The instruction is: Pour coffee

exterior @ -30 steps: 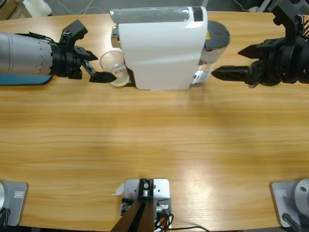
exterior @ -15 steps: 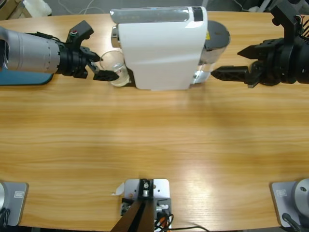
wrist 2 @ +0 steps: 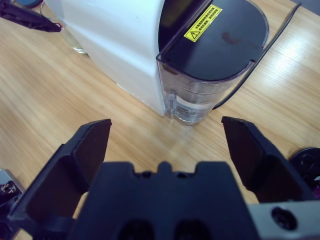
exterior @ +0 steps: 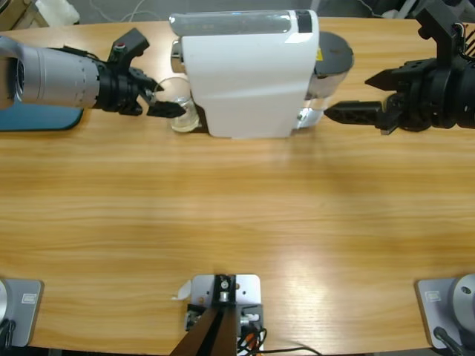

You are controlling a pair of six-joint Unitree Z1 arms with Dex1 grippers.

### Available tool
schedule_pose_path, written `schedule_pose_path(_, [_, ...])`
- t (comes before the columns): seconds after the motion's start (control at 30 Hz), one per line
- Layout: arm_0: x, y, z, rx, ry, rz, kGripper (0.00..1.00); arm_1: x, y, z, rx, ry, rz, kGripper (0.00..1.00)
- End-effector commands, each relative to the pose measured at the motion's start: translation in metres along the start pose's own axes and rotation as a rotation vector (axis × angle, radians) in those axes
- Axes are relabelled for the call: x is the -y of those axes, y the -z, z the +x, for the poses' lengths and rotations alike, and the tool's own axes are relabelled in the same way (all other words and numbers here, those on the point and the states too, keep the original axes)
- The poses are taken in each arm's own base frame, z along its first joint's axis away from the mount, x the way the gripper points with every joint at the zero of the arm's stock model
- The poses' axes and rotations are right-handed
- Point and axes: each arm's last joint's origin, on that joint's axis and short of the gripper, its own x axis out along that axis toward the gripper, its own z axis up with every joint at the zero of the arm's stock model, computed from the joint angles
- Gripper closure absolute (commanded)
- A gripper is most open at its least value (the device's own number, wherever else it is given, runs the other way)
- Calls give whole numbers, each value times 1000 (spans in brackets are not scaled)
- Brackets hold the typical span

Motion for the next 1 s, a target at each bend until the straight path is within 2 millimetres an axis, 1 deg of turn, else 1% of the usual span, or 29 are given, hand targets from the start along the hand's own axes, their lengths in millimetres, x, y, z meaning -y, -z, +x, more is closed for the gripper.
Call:
schedule_pose_path(0.03, [-5, 7, 23, -41, 24, -26, 225, 0, 9, 14, -59, 12, 9, 0])
schedule_pose_path(0.07, [-5, 7, 24, -40, 28, -26, 231, 0, 9, 14, -60, 12, 9, 0])
schedule_pose_path(0.1, [-5, 7, 25, -40, 36, -27, 274, 0, 9, 14, -60, 12, 9, 0])
schedule_pose_path(0.13, [-4, 7, 26, -39, 39, -26, 394, 0, 9, 14, -61, 12, 9, 0])
schedule_pose_path(0.23, [-3, 8, 25, -29, 44, -24, 879, 0, 9, 16, -62, 12, 9, 0])
schedule_pose_path(0.27, [-3, 8, 25, -29, 45, -28, 989, 0, 9, 16, -62, 10, 10, 0])
schedule_pose_path(0.47, [-2, 10, 22, -10, 43, -100, 1000, 0, 9, 15, -59, 11, 13, 0])
schedule_pose_path(0.57, [-2, 10, 22, -12, 31, -98, 1000, 0, 9, 15, -57, 11, 15, 0])
schedule_pose_path(0.8, [2, 20, 15, -37, -19, -79, 1000, 0, 9, 15, -57, 11, 17, 0])
schedule_pose_path(1.0, [4, 26, 1, -39, -73, -74, 1000, 0, 9, 15, -56, 11, 18, 0])
